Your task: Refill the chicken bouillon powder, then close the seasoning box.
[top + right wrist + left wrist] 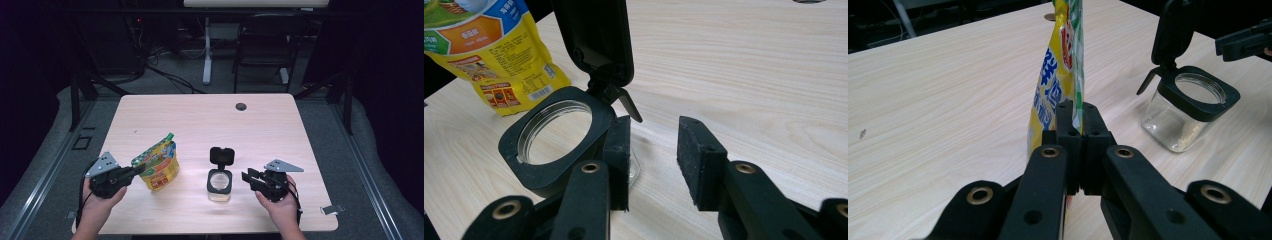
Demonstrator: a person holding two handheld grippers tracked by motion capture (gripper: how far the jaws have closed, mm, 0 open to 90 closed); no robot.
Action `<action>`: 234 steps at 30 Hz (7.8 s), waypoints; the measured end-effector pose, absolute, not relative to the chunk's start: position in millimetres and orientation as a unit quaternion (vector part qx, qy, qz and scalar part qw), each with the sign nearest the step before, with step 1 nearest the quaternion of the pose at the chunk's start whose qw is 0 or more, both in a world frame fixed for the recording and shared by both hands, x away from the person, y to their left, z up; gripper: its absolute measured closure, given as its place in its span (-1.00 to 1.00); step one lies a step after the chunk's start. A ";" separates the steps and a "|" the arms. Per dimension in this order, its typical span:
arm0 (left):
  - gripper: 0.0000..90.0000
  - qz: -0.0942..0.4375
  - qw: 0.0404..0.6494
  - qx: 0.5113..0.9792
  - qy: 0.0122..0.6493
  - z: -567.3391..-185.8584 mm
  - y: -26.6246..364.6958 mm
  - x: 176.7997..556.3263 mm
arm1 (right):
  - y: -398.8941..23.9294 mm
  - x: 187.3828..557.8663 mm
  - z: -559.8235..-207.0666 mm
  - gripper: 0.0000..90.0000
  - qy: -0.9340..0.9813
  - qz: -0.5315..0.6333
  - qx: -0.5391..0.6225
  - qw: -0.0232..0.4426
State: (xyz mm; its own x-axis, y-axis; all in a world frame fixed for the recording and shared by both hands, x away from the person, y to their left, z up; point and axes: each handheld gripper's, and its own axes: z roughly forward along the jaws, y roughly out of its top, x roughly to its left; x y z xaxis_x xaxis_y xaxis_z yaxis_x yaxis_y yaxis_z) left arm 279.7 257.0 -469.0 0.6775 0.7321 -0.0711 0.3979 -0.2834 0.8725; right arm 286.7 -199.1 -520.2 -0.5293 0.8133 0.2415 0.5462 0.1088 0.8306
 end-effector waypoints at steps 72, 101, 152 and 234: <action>-0.02 0.104 0.486 0.756 0.426 -536.4 254.2 304.0 | -196.5 293.1 -525.0 0.39 0.733 0.484 0.460 0.130; -0.07 0.103 0.465 0.771 0.424 -565.2 243.1 316.8 | -196.0 293.4 -525.6 0.38 0.736 0.479 0.460 0.128; -0.17 0.077 0.466 0.768 0.431 -586.7 228.1 333.9 | -204.0 286.1 -529.2 0.37 0.733 0.473 0.472 0.131; 0.03 0.109 0.481 0.753 0.437 -585.1 226.2 328.4 | -205.1 284.7 -531.2 0.36 0.733 0.470 0.474 0.130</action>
State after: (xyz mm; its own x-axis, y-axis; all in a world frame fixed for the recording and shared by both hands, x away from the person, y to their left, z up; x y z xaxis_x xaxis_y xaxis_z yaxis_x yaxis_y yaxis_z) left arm 328.4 226.2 -585.1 0.5952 0.7617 -0.2560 0.5527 -0.1568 0.8185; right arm 284.7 -205.1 -531.2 -0.5170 0.8170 0.2553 0.5736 0.1093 0.8118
